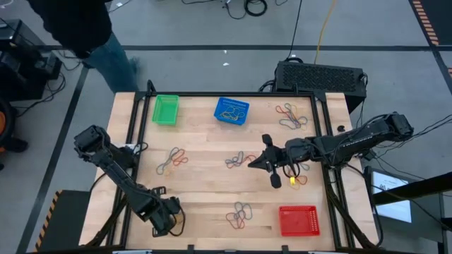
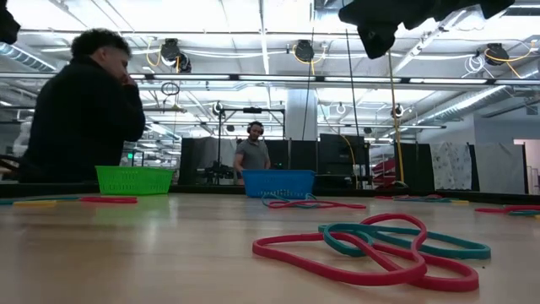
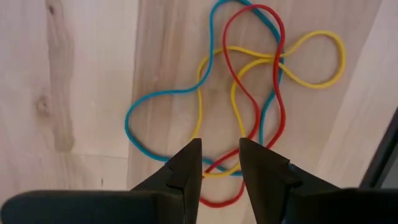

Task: Sort rubber bands into baskets
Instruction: Put the yellow rubber band into the blue bin

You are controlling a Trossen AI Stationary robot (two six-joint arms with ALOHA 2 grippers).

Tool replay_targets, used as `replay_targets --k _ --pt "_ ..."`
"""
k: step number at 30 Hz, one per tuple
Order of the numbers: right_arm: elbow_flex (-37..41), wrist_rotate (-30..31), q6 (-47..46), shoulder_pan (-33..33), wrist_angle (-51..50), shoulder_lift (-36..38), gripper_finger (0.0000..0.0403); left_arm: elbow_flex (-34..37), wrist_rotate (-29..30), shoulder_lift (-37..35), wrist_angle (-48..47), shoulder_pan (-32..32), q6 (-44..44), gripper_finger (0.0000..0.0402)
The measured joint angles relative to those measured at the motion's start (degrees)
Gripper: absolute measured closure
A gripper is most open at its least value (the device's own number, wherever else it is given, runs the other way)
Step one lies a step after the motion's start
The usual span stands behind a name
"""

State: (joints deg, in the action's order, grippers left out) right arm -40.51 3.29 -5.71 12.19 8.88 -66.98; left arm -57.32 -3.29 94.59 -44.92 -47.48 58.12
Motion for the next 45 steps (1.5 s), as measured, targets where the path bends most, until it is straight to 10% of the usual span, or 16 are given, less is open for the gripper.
replay_targets --k 25,33,45 --pt "0.1 -0.2 2.1 -0.1 -0.2 -1.7 0.0403 5.1 -0.8 2.4 6.6 0.0 -0.1 0.0290" --pt "0.1 -0.2 2.1 -0.1 -0.2 -1.7 0.0403 5.2 -3.0 2.5 5.6 0.1 -0.4 0.0388" --pt "0.0 -0.2 2.1 -0.1 0.0 -1.7 0.0403 0.1 -3.6 -5.4 -7.2 1.1 1.3 0.0399"
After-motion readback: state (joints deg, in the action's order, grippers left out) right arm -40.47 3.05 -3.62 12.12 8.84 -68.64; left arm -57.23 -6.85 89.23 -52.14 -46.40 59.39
